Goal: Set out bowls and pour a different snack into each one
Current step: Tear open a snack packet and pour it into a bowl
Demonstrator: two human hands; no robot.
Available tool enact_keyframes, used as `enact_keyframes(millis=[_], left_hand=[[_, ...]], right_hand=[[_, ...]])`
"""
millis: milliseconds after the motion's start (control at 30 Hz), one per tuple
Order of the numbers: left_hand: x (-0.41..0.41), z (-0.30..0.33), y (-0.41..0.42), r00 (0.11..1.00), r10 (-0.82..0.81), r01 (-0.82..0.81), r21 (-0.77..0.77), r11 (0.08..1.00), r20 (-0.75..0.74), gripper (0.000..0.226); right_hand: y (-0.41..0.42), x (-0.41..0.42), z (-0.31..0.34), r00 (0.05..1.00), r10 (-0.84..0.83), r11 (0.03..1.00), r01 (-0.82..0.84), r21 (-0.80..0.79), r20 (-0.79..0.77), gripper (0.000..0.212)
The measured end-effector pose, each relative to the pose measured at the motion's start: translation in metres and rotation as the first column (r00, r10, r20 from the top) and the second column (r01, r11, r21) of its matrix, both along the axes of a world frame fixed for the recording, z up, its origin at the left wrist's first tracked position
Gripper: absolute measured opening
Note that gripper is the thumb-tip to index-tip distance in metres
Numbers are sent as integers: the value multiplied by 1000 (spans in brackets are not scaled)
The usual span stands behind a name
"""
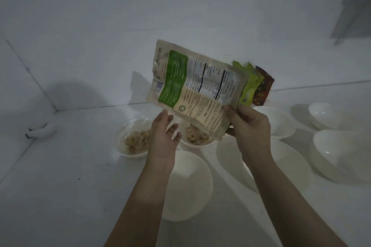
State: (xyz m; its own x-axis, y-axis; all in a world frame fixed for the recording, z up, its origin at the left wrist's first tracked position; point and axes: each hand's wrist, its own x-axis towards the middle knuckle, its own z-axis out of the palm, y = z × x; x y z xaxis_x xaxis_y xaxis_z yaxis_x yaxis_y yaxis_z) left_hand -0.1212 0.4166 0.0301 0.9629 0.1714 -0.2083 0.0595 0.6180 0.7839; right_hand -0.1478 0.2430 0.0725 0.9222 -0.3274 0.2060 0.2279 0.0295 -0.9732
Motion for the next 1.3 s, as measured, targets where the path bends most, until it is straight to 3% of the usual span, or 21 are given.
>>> enact_keyframes(millis=[100, 400, 667, 1000, 1300], left_hand=[[-11, 8, -43, 1000, 2, -4, 65, 998, 31, 6], [-51, 41, -227, 948, -266, 232, 192, 954, 174, 21], [-106, 35, -392, 873, -456, 418, 215, 883, 174, 21], [-144, 24, -563, 676, -722, 680, 254, 688, 147, 25], [-155, -13, -697, 470, -879, 830, 299, 471, 81, 21]], right_hand=[[-38, -14, 4, 997, -78, 996, 77, 34, 18, 16], [-212, -85, 11, 963, -267, 961, 264, 86, 25, 17], [-360, -174, 1, 895, -445, 890, 442, 113, 7, 17], [-490, -264, -23, 688, -726, 681, 716, 151, 11, 20], [-598, -300, -56, 421, -904, 405, 898, 175, -71, 14]])
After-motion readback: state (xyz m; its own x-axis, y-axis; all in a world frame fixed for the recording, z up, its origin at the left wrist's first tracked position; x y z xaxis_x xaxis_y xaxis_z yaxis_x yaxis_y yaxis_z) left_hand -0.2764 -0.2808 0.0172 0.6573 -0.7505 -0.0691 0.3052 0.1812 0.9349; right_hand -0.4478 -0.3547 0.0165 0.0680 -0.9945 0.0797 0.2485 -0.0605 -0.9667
